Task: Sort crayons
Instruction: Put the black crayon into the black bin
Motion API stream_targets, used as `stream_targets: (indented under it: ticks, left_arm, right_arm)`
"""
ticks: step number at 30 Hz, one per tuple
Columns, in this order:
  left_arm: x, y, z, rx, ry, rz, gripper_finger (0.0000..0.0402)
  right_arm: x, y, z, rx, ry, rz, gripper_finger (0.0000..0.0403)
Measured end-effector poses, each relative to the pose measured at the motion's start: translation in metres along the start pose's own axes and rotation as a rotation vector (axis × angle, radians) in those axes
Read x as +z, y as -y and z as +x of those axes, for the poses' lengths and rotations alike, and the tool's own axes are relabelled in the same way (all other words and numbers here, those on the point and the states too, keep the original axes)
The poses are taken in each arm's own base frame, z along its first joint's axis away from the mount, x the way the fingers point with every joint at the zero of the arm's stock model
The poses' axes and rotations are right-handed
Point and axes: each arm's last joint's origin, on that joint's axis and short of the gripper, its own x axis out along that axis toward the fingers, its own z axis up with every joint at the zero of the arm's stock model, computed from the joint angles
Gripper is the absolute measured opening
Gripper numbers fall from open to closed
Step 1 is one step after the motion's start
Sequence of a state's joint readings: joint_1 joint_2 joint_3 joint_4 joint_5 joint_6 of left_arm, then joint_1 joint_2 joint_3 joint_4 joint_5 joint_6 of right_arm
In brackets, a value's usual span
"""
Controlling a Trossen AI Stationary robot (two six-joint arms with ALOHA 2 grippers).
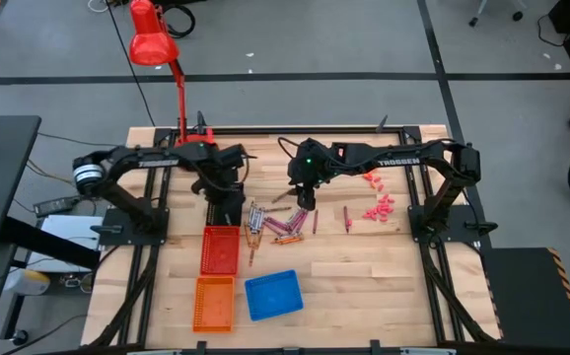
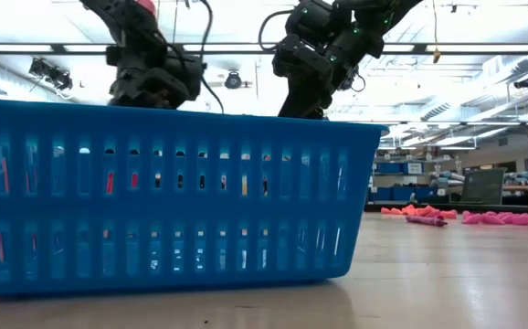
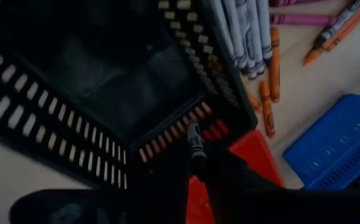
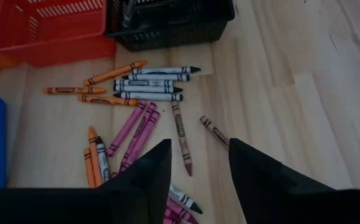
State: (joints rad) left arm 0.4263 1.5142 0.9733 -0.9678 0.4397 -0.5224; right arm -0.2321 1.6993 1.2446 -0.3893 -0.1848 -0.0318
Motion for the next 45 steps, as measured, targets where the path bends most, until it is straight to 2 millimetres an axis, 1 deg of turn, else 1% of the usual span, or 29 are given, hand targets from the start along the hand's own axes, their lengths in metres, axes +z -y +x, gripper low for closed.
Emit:
stream_targets:
  ticks: [3, 7, 11, 13, 18, 21, 23, 25, 30, 34, 40, 45]
  left_arm:
    - [0.008, 0.001, 0.005, 0.012, -0.021, 0.001, 0.0078]
    - [0.011, -0.001, 0.014, 0.036, -0.065, -0.012, 0.0121]
    - [0.011, -0.002, 0.014, 0.039, -0.069, -0.003, 0.0153]
    - [0.01, 0.0, 0.007, 0.043, -0.054, 0.009, 0.0159]
    - [0.012, 0.014, -0.018, 0.044, 0.035, 0.057, 0.0161]
    - [0.016, 0.031, -0.033, 0.033, 0.131, 0.131, 0.0161]
    - [0.016, 0.043, -0.036, 0.045, 0.183, 0.189, 0.0161]
    - [0.019, 0.056, -0.036, 0.026, 0.27, 0.269, 0.0161]
    - [0.022, 0.083, -0.029, -0.033, 0.414, 0.364, 0.0162]
    - [0.022, 0.094, -0.022, -0.012, 0.48, 0.403, 0.0162]
    - [0.032, 0.098, -0.009, 0.059, 0.536, 0.437, 0.0162]
    - [0.047, 0.098, 0.014, 0.069, 0.52, 0.399, 0.0162]
  right_arm:
    - [0.0, 0.0, 0.0, 0.0, 0.0, 0.001, 0.0163]
    - [0.0, -0.001, 0.0, 0.002, 0.0, 0.011, 0.0163]
    - [0.0, 0.0, 0.0, 0.002, -0.002, 0.014, 0.0163]
    - [0.0, 0.001, 0.0, -0.002, -0.004, 0.038, 0.0163]
    - [0.0, 0.003, 0.0, -0.005, -0.001, 0.064, 0.0163]
    - [0.0, 0.002, 0.0, -0.003, 0.0, 0.061, 0.0163]
    - [0.0, 0.002, 0.0, -0.003, 0.002, 0.06, 0.0163]
    - [-0.001, 0.002, 0.0, -0.002, -0.008, 0.072, 0.0163]
    - [-0.01, 0.001, -0.006, 0.012, -0.106, 0.121, 0.0163]
    - [-0.017, 0.0, -0.009, 0.011, -0.184, 0.13, 0.0163]
    - [-0.023, -0.003, -0.021, -0.04, -0.254, 0.085, 0.0162]
    - [-0.023, -0.004, -0.036, -0.068, -0.233, 0.069, 0.0162]
